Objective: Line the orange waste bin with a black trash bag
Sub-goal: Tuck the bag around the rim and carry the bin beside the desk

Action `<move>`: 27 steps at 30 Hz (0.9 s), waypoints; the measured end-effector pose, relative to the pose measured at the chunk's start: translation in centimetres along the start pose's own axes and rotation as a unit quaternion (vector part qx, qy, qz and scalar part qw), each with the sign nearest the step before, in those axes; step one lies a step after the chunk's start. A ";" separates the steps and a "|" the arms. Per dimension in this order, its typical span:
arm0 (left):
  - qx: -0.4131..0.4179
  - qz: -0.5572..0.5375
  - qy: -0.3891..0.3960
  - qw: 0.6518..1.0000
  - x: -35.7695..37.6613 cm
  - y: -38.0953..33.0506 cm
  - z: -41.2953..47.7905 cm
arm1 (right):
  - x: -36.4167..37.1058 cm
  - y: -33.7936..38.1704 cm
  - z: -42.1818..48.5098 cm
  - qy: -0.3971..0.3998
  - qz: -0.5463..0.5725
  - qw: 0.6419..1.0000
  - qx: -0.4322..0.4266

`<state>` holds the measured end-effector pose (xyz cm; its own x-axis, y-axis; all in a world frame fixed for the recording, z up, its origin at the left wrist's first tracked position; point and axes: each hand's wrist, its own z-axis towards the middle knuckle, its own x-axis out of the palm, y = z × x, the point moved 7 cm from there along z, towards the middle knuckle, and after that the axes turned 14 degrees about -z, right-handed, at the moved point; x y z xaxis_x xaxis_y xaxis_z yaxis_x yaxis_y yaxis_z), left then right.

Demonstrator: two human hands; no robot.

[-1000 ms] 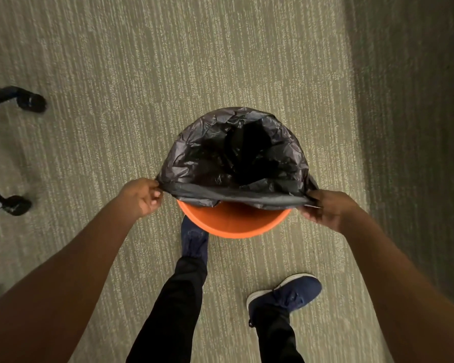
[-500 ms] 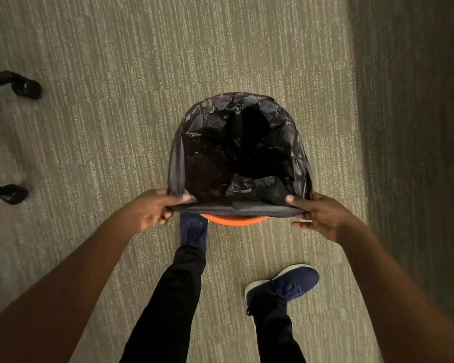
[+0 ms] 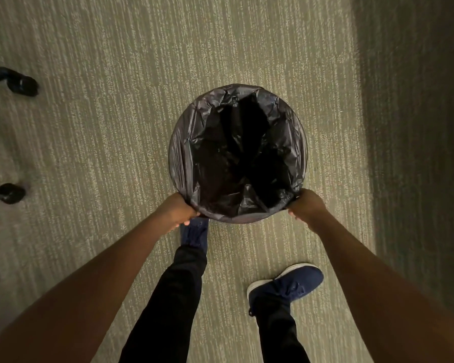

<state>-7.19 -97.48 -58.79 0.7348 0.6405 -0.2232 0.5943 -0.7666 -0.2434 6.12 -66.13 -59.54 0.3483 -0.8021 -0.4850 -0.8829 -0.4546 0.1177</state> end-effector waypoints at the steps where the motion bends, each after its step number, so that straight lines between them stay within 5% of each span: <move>1: 0.009 -0.011 -0.040 0.999 -0.4 -0.1 0.3 | 0.1 -0.1 0.3 -0.018 0.009 1.000 0.015; 5: -0.019 -0.234 -0.152 0.960 -2.0 1.2 1.3 | 0.8 -0.5 1.3 -0.033 0.154 0.985 0.075; 12: -0.044 -0.529 -0.110 0.840 -3.6 -0.1 0.7 | 0.2 -0.3 0.7 0.073 0.416 0.901 0.102; 15: 0.009 -0.599 -0.109 0.793 -5.2 -1.1 0.1 | -2.3 -0.4 -0.2 0.042 0.503 0.858 0.092; 19: 0.055 -0.549 -0.082 0.830 -5.1 -3.1 0.3 | -5.2 1.1 -0.9 -0.044 0.507 0.861 0.015; 23: 0.022 -0.555 -0.105 0.825 -4.3 -3.3 1.8 | -5.2 2.9 -0.2 -0.107 0.444 0.889 0.015; 27: -0.032 -0.535 -0.073 0.841 -2.9 -2.9 3.3 | -3.3 3.0 1.6 -0.047 0.528 0.844 0.079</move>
<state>-12.12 -96.95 -60.59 -0.2765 0.9607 -0.0235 0.9095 0.2537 -0.3292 1.81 -64.24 -58.95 -0.6790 -0.6902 -0.2500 -0.7194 0.5579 0.4138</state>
